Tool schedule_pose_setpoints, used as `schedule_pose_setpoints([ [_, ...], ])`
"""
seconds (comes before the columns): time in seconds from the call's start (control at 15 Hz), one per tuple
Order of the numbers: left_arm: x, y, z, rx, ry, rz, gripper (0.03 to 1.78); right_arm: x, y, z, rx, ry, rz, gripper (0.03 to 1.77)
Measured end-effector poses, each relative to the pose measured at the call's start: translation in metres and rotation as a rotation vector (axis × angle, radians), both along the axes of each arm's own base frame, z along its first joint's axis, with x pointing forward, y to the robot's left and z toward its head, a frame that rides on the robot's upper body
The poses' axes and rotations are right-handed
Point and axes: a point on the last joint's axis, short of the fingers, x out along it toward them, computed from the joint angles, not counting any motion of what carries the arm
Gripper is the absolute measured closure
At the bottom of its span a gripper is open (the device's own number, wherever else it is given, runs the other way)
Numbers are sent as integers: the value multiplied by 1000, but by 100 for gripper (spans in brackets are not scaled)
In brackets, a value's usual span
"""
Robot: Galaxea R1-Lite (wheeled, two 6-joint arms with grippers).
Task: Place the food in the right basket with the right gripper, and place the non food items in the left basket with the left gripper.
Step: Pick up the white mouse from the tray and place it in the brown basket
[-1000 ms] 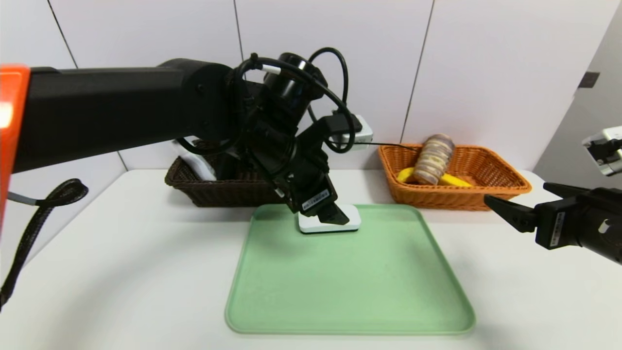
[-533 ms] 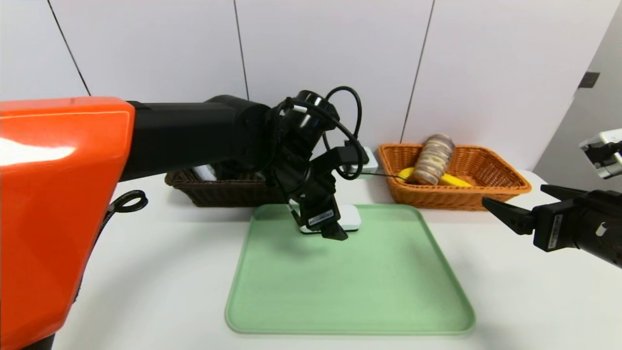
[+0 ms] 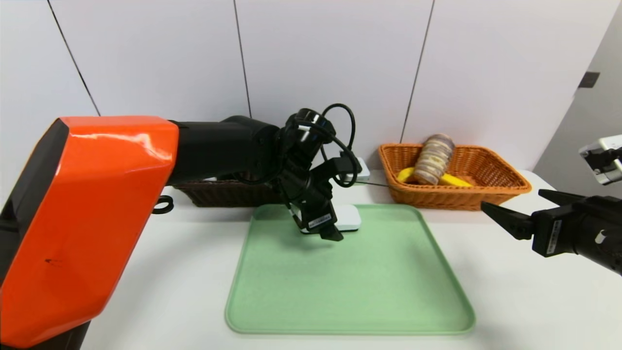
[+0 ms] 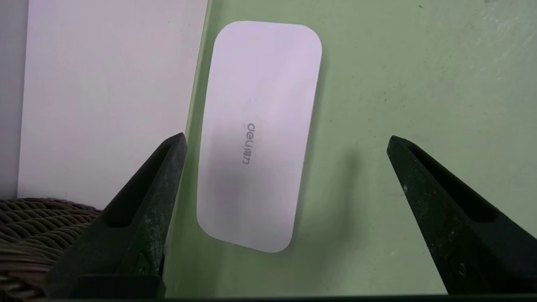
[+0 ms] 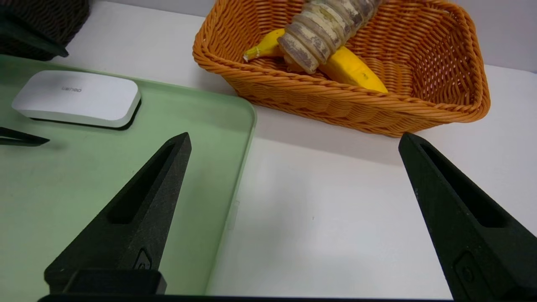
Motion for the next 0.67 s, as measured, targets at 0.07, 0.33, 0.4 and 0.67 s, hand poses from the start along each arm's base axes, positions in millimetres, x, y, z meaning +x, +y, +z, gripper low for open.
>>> schedule_pose_setpoints([
  [0.07,2,0,-3,4,4,2,12,0,0,-1,0,-1,0,9],
  [0.33,11,-5,-13,-16,-15,7,12,-2,0,-3,0,7,0,9],
  [0.4,13,-4,-16,-12,-11,10,12,-2,0,-4,8,9,-2,9],
  [0.67,17,-4,-24,-21,20,-1,12,-4,0,-7,11,16,-1,9],
])
